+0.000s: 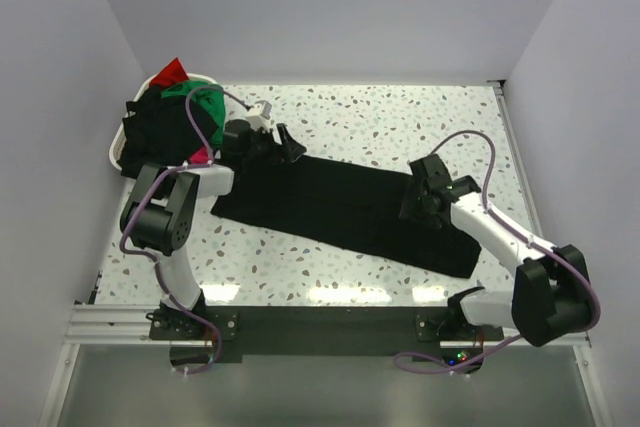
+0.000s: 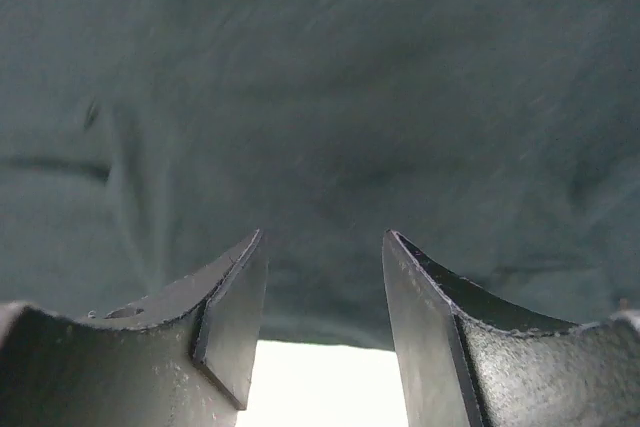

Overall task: Fold and stack the t-shirts
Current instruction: Fold the tshirt

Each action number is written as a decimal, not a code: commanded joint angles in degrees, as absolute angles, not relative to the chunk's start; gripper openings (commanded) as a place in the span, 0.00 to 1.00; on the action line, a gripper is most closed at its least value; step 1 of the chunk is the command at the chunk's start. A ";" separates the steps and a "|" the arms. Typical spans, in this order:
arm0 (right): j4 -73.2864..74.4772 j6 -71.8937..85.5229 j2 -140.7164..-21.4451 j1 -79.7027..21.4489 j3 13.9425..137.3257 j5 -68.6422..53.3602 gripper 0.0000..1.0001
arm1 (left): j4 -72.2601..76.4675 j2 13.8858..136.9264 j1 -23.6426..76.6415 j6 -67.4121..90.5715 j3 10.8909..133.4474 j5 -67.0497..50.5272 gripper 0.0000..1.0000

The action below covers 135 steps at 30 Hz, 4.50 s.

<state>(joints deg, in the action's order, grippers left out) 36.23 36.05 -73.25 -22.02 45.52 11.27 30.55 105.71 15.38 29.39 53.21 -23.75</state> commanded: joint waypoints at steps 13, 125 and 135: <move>21.71 27.16 -84.28 1.13 51.59 11.34 0.55 | 33.22 112.59 13.80 28.74 55.19 -20.83 0.80; 15.91 29.00 -98.85 -3.69 56.51 -0.80 0.61 | 45.00 105.65 22.50 28.56 37.53 -15.21 0.81; 24.85 28.04 -115.72 -3.78 76.97 6.06 0.61 | 45.62 103.18 22.68 28.92 33.84 -14.24 0.81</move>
